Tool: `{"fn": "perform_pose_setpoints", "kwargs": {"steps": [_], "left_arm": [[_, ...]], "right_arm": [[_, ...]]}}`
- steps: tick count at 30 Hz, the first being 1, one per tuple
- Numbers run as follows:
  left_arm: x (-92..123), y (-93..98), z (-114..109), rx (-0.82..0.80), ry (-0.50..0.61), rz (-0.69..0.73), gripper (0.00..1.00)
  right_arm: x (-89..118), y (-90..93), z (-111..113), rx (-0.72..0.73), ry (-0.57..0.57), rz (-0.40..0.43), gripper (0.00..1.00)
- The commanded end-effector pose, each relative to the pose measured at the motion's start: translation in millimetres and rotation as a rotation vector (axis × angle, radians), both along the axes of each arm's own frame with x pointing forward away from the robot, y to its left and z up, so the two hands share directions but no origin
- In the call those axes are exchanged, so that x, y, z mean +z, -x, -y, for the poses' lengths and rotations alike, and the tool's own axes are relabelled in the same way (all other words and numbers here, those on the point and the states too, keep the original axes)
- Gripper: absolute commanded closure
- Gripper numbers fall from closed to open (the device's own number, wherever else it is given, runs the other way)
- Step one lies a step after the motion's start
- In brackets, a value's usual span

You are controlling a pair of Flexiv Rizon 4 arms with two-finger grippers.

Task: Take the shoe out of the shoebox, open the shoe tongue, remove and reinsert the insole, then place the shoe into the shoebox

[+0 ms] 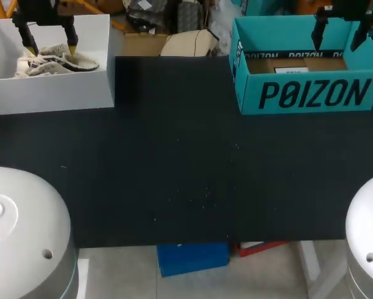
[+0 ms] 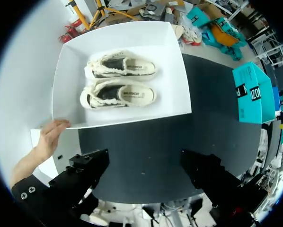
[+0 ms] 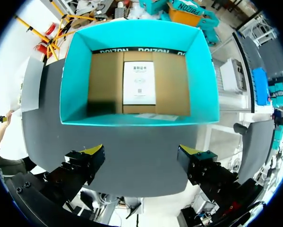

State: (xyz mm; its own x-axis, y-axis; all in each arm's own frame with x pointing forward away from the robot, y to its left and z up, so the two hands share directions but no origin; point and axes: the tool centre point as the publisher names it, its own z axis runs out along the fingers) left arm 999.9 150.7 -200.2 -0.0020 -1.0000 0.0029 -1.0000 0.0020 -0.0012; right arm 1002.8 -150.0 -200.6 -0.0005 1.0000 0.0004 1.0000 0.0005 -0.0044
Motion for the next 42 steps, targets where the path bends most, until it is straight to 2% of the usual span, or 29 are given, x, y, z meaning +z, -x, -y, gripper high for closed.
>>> {"fn": "perform_pose_setpoints", "kwargs": {"steps": [1,9,11,12,15,21,27,32,34,37,40,42], "left_arm": [[0.0,0.0,0.0,0.0,0.0,0.0,0.0],[0.0,0.0,0.0,0.0,0.0,0.0,0.0],[0.0,0.0,0.0,0.0,0.0,0.0,0.0],[0.0,0.0,0.0,0.0,0.0,0.0,0.0],[0.0,0.0,0.0,0.0,0.0,0.0,0.0],[0.0,0.0,0.0,0.0,0.0,0.0,0.0],[0.0,0.0,0.0,0.0,0.0,0.0,0.0],[0.0,0.0,0.0,0.0,0.0,0.0,0.0],[0.0,0.0,0.0,0.0,0.0,0.0,0.0],[0.0,0.0,0.0,0.0,0.0,0.0,0.0],[0.0,0.0,0.0,0.0,0.0,0.0,0.0],[0.0,0.0,0.0,0.0,0.0,0.0,0.0]], "right_arm": [[0.0,0.0,0.0,0.0,0.0,0.0,0.52],[0.0,0.0,0.0,0.0,0.0,0.0,0.5],[0.0,0.0,0.0,0.0,0.0,0.0,0.42],[0.0,0.0,0.0,0.0,0.0,0.0,0.42],[0.0,0.0,0.0,0.0,0.0,0.0,0.49],[0.0,0.0,0.0,0.0,0.0,0.0,0.45],[0.0,0.0,0.0,0.0,0.0,0.0,0.47],[0.0,0.0,0.0,0.0,0.0,0.0,0.44],[0.0,0.0,0.0,0.0,0.0,0.0,0.38],[0.0,0.0,0.0,0.0,0.0,0.0,0.4],[0.0,0.0,0.0,0.0,0.0,0.0,0.38],[0.0,0.0,0.0,0.0,0.0,0.0,0.31]]}}
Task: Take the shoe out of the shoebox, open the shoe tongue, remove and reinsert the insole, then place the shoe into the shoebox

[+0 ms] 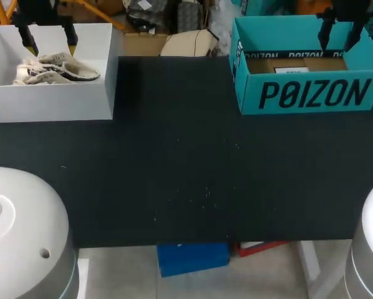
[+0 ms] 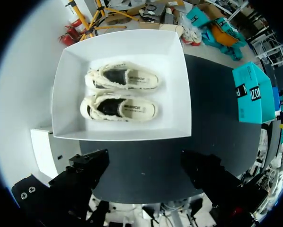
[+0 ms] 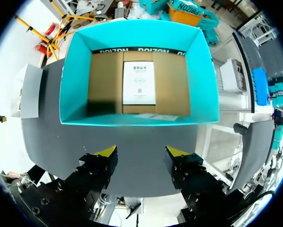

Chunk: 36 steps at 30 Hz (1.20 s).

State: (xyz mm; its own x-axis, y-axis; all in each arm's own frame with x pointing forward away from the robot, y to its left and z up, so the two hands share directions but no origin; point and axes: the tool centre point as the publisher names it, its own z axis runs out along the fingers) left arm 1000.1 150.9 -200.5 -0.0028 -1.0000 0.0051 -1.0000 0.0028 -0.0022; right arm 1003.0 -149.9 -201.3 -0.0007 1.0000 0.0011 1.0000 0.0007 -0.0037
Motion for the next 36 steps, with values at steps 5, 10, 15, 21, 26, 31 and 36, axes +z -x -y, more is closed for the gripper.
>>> {"fn": "perform_pose_setpoints", "kwargs": {"steps": [5,10,15,21,26,31,36], "left_arm": [[0.3,0.3,0.2,0.001,-0.002,-0.001,0.0],[0.3,0.3,0.2,0.001,-0.002,-0.001,0.33],[0.3,0.3,0.2,0.001,-0.002,-0.001,0.13],[0.3,0.3,0.2,0.001,-0.002,-0.001,0.0],[0.3,0.3,0.2,0.001,-0.002,-0.001,0.0],[0.3,0.3,0.2,0.001,-0.002,-0.001,0.0],[0.3,0.3,0.2,0.001,-0.002,-0.001,0.0]], "right_arm": [[0.7,0.2,0.1,0.0,0.001,-0.001,0.22],[0.7,0.2,0.1,0.0,0.001,-0.001,0.0],[0.7,0.2,0.1,0.0,0.001,-0.001,0.0],[0.7,0.2,0.1,0.0,0.001,-0.001,0.0],[0.7,0.2,0.1,0.0,0.001,-0.001,0.0],[0.7,0.2,0.1,0.0,0.001,-0.001,0.0],[0.7,0.2,0.1,0.0,0.001,-0.001,0.0]]}}
